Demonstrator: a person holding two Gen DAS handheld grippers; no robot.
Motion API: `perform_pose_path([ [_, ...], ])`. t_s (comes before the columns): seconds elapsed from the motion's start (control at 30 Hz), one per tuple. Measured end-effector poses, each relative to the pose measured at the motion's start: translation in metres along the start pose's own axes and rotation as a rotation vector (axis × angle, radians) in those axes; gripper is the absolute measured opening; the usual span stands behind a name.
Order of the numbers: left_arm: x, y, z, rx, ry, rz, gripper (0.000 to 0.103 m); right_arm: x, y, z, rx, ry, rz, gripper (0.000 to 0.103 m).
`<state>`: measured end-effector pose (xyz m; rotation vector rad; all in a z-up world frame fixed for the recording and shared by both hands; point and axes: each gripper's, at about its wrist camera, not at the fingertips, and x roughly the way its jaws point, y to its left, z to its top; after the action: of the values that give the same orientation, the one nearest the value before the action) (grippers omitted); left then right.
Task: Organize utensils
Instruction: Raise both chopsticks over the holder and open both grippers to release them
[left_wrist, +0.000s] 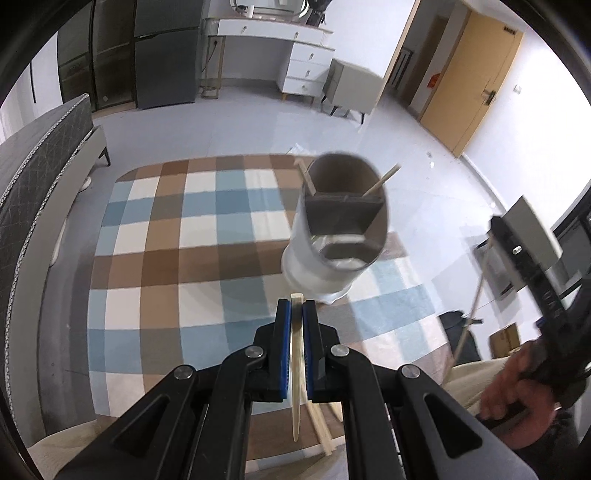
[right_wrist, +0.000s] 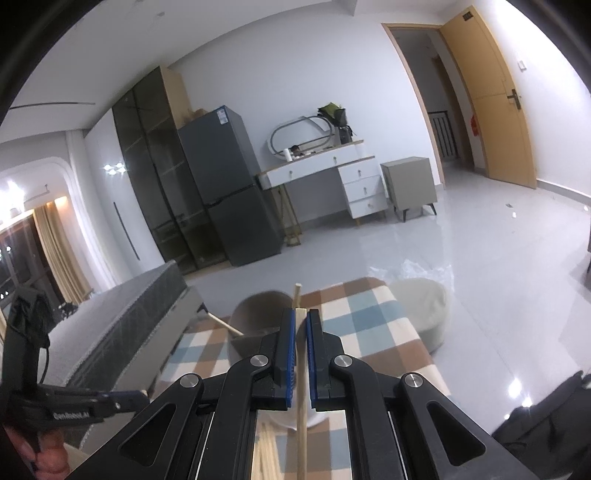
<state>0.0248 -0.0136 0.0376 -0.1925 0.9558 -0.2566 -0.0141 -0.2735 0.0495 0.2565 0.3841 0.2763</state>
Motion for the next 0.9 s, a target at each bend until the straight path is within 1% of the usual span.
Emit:
perform_pose_path([
  [0.13, -0.018, -0.006, 0.018, -0.005, -0.048, -0.046, 0.002, -0.002, 0.009, 0.011, -0.02, -0.048, 0.026, 0.005],
  [0.23, -0.032, -0.012, 0.036, 0.0, -0.083, -0.1, 0.002, -0.001, 0.017, 0.023, -0.042, -0.088, 0.053, 0.005],
  [0.37, -0.046, -0.018, 0.062, 0.004, -0.126, -0.123, 0.002, 0.007, 0.025, 0.041, -0.059, -0.137, 0.086, 0.005],
  [0.53, -0.058, -0.017, 0.094, -0.002, -0.194, -0.14, 0.002, 0.027, 0.026, 0.062, -0.05, -0.163, 0.094, 0.005],
  [0.6, -0.062, -0.015, 0.109, -0.009, -0.238, -0.14, 0.002, 0.037, 0.026, 0.073, -0.036, -0.181, 0.099, 0.005],
  [0.7, -0.061, -0.009, 0.123, -0.037, -0.31, -0.119, 0.002, 0.052, 0.029, 0.088, -0.035, -0.212, 0.093, 0.005],
  [0.8, -0.049, 0.0, 0.133, -0.092, -0.377, -0.116, 0.002, 0.071, 0.036, 0.1, -0.041, -0.243, 0.079, 0.005],
  [0.9, -0.033, 0.008, 0.138, -0.127, -0.403, -0.114, 0.002, 0.093, 0.042, 0.105, -0.02, -0.25, 0.068, 0.005],
])
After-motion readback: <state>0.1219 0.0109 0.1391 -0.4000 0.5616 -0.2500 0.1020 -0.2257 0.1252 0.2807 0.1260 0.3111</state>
